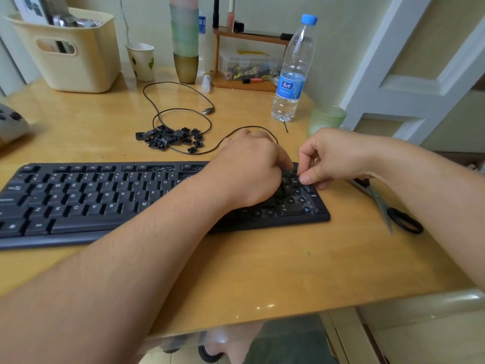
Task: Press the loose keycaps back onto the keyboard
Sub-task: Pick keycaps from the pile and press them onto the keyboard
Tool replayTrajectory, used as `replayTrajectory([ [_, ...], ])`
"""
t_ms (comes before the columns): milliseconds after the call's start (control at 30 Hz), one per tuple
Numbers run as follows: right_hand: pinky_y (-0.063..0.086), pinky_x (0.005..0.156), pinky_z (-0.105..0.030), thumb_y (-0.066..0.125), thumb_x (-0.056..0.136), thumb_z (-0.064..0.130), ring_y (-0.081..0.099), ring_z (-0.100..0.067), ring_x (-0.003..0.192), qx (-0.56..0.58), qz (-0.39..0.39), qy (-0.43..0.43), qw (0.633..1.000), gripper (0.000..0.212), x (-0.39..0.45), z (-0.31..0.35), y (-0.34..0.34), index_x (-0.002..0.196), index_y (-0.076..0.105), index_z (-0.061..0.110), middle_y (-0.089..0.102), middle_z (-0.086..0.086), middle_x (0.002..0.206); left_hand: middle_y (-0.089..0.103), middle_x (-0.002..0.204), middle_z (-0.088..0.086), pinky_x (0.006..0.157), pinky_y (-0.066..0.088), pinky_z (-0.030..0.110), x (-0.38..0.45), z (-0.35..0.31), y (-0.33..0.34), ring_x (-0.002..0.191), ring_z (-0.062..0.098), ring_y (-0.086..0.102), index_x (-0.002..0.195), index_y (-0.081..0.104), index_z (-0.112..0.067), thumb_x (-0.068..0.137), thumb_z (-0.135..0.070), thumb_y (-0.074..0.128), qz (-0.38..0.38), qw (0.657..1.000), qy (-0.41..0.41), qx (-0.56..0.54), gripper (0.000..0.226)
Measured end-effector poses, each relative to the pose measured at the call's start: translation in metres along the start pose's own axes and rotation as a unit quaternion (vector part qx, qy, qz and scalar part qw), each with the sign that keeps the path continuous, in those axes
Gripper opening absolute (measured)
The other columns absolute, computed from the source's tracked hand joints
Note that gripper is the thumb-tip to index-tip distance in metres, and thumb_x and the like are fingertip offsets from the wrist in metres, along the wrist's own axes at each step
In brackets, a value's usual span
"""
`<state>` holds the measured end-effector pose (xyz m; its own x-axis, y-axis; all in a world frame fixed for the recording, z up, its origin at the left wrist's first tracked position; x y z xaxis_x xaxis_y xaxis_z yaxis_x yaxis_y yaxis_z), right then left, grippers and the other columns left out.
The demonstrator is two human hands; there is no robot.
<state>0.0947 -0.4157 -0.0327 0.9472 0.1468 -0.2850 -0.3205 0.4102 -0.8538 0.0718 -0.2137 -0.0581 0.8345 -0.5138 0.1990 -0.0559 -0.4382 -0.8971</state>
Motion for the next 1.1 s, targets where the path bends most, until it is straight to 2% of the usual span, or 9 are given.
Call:
replayTrajectory([
  [100,0.065,0.072,-0.033,0.082,0.085,0.009,0.076,-0.027,0.072,-0.006,0.008,0.009,1.000,0.010,0.002,0.001,0.001,0.083,0.072,0.009,0.073,-0.015,0.082,0.059,0.126,-0.004,0.109,0.038,0.050,0.000,0.001,0.001,0.124,0.028,0.044,0.120,0.072,-0.045,0.086,-0.024,0.040,-0.008,1.000,-0.004,-0.003,0.050],
  [167,0.065,0.073,-0.036,0.081,0.087,0.008,0.072,-0.024,0.069,0.011,0.005,0.017,1.000,0.012,0.003,-0.001,0.004,0.082,0.070,0.008,0.066,-0.014,0.078,0.060,0.125,-0.004,0.108,0.039,0.050,-0.002,-0.001,0.002,0.123,0.029,0.044,0.119,0.072,-0.045,0.080,-0.027,0.035,0.000,1.000,0.000,0.002,0.056],
  [267,0.064,0.074,-0.038,0.079,0.088,0.006,0.067,-0.022,0.069,0.051,-0.005,0.025,0.998,0.013,0.004,-0.007,0.009,0.081,0.069,0.008,0.063,-0.008,0.073,0.059,0.128,-0.003,0.108,0.038,0.049,-0.003,-0.004,0.004,0.125,0.029,0.042,0.123,0.071,-0.045,0.089,-0.019,0.044,0.010,1.000,-0.003,-0.003,0.051],
  [433,0.061,0.064,-0.023,0.073,0.090,-0.001,0.062,-0.011,0.066,0.172,0.005,0.052,0.984,0.010,0.001,-0.016,0.012,0.084,0.069,0.005,0.062,-0.004,0.069,0.058,0.130,-0.004,0.110,0.036,0.051,-0.003,-0.007,0.005,0.125,0.028,0.041,0.126,0.070,-0.045,0.089,-0.016,0.045,0.015,1.000,0.010,0.005,0.053],
  [533,0.057,0.059,-0.019,0.071,0.091,-0.002,0.058,-0.009,0.065,0.226,0.014,0.050,0.973,0.010,0.000,-0.021,0.015,0.087,0.068,0.007,0.060,-0.004,0.069,0.054,0.132,-0.005,0.113,0.032,0.050,-0.004,-0.005,0.006,0.126,0.028,0.038,0.131,0.066,-0.049,0.092,-0.017,0.043,0.037,0.999,0.007,0.017,0.055],
  [667,0.044,0.049,-0.021,0.071,0.092,0.001,0.052,-0.007,0.056,0.227,0.009,0.046,0.973,0.009,-0.004,-0.021,0.019,0.092,0.069,0.010,0.058,-0.001,0.065,0.049,0.132,-0.002,0.108,0.029,0.047,-0.006,-0.004,0.008,0.127,0.029,0.034,0.143,0.050,-0.056,0.097,-0.022,0.039,0.062,0.997,0.007,0.051,0.058],
  [800,0.031,0.052,-0.028,0.069,0.094,0.001,0.049,-0.010,0.053,0.234,-0.011,0.059,0.970,0.009,-0.007,-0.023,0.022,0.093,0.070,0.009,0.061,-0.001,0.064,0.047,0.129,-0.002,0.107,0.028,0.047,-0.005,-0.003,0.009,0.127,0.030,0.034,0.145,0.047,-0.058,0.100,-0.027,0.037,0.062,0.996,-0.001,0.064,0.056],
  [1000,0.032,0.046,-0.022,0.068,0.095,0.003,0.046,-0.008,0.053,0.249,-0.021,0.042,0.967,0.011,-0.015,-0.027,0.025,0.102,0.070,0.011,0.061,-0.001,0.068,0.047,0.133,-0.002,0.110,0.027,0.047,-0.005,-0.003,0.009,0.129,0.029,0.033,0.144,0.046,-0.061,0.100,-0.030,0.037,0.062,0.996,-0.011,0.067,0.055],
  [1100,0.034,0.047,-0.018,0.068,0.094,0.001,0.046,-0.008,0.055,0.259,-0.040,0.032,0.964,0.011,-0.019,-0.032,0.030,0.099,0.069,0.011,0.060,-0.004,0.071,0.046,0.136,-0.001,0.114,0.026,0.048,-0.005,-0.002,0.008,0.130,0.030,0.032,0.144,0.047,-0.059,0.100,-0.030,0.038,0.069,0.996,-0.014,0.059,0.054],
])
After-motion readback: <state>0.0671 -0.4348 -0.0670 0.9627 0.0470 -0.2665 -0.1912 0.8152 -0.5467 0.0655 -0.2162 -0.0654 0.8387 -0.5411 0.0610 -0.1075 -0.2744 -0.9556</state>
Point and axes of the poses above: each hand's wrist, its own x-axis towards the middle knuckle, its own y-axis out of the palm, z = x × y, the point moved 1 cm from there along x, towards the middle knuckle
